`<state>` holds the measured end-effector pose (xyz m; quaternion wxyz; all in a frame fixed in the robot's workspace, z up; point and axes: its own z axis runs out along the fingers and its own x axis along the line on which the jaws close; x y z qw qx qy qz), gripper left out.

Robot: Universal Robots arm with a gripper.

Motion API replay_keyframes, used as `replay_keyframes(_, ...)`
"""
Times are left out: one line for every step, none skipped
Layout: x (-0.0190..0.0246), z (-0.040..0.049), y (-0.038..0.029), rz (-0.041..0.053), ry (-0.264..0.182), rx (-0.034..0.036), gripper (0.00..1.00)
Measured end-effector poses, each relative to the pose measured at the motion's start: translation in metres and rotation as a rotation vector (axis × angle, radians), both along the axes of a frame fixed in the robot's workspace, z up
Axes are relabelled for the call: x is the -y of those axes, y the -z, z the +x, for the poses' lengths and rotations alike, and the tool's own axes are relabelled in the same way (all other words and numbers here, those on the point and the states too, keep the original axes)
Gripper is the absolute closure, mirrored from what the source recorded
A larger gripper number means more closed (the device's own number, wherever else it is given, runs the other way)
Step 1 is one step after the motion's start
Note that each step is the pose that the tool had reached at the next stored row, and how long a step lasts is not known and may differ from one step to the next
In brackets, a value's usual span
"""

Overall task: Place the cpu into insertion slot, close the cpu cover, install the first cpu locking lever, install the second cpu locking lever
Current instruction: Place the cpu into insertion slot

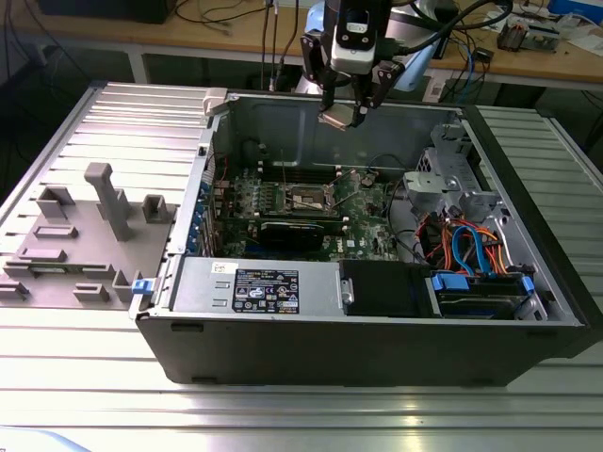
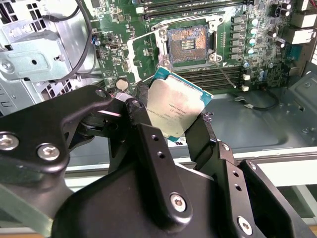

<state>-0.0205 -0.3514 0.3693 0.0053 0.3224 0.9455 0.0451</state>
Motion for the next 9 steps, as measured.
replay_keyframes(0.0, 0.0, 0.0, -0.0001, 0.002, 0.0, 0.46)
replay_keyframes(0.0, 0.0, 0.0, -0.0001, 0.003, 0.0001, 0.46)
replay_keyframes(0.0, 0.0, 0.0, -0.0002, 0.004, 0.0001, 0.46)
replay_keyframes(0.0, 0.0, 0.0, -0.0003, 0.005, 0.0, 0.46)
replay_keyframes(0.0, 0.0, 0.0, -0.0002, 0.006, 0.0, 0.46)
replay_keyframes(0.0, 0.0, 0.0, -0.0002, 0.007, 0.0001, 0.46)
replay_keyframes(0.0, 0.0, 0.0, -0.0002, 0.008, 0.0001, 0.46)
replay_keyframes(0.0, 0.0, 0.0, -0.0002, 0.009, 0.0001, 0.46)
replay_keyframes(0.0, 0.0, 0.0, -0.0003, 0.01, 0.0, 0.46)
